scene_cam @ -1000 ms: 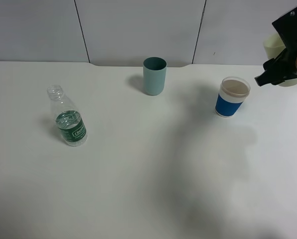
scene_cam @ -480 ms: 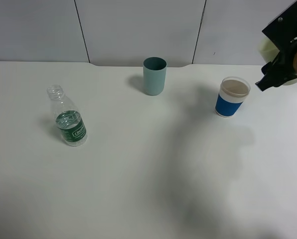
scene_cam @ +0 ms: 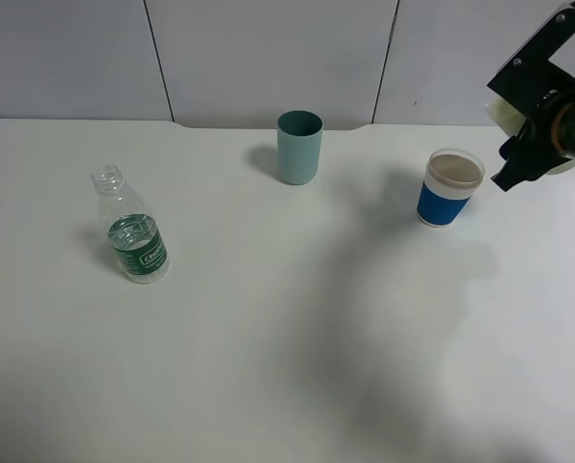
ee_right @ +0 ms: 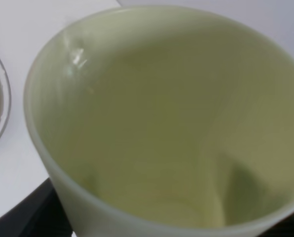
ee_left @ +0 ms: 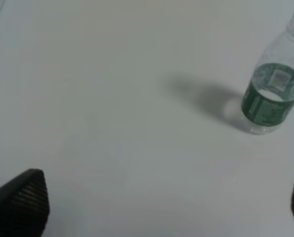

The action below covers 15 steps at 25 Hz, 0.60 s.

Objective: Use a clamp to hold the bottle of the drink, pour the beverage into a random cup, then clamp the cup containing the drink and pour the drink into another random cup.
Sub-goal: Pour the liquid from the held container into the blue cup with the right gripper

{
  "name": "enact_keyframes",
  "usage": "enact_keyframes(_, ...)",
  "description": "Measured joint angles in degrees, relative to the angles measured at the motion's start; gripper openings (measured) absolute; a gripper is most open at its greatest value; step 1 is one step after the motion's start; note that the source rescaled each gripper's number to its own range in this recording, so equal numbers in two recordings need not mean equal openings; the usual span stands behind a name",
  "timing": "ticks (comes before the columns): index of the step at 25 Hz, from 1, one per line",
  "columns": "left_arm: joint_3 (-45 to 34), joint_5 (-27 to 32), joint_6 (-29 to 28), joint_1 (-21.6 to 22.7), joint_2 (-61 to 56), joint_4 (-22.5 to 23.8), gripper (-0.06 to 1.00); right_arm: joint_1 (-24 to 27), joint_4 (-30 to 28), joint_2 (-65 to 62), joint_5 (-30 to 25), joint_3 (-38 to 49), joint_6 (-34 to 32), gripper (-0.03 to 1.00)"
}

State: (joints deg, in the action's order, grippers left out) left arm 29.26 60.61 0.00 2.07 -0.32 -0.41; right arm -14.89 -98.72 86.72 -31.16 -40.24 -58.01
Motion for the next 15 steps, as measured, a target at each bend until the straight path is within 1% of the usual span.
enact_keyframes(5,0.0,0.0,0.0,0.0,0.0,0.0,1.0,0.0,0.0,0.0,-0.1,0.0,1.5,0.03)
enact_keyframes(10,0.0,0.0,0.0,0.0,0.0,0.0,1.0,0.0,0.0,0.0,-0.1,0.0,4.8,0.03)
enact_keyframes(15,0.0,0.0,0.0,0.0,0.0,0.0,1.0,0.0,0.0,0.0,-0.1,0.0,5.5,0.03)
